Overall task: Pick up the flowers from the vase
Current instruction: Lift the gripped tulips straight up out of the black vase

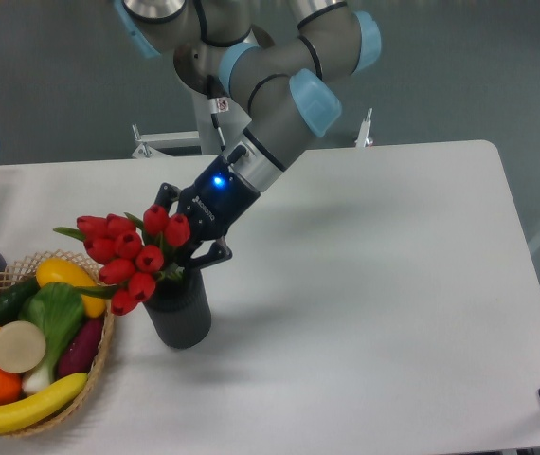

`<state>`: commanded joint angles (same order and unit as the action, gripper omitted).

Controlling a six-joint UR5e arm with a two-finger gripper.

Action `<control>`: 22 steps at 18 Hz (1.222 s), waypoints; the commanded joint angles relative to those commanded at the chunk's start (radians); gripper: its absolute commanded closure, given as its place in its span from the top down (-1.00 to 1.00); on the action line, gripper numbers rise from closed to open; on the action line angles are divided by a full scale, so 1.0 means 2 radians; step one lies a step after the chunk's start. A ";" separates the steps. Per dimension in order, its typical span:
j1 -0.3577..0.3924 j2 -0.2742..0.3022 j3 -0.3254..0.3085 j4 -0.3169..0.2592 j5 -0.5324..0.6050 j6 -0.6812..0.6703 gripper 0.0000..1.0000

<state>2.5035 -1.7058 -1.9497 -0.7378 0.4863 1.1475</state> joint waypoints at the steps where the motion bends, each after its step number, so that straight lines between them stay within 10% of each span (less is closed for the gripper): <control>1: 0.000 0.002 0.004 0.000 -0.002 -0.006 -0.23; 22: 0.013 0.039 0.082 0.000 -0.025 -0.136 -0.23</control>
<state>2.5295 -1.6276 -1.7856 -0.7378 0.4357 0.8761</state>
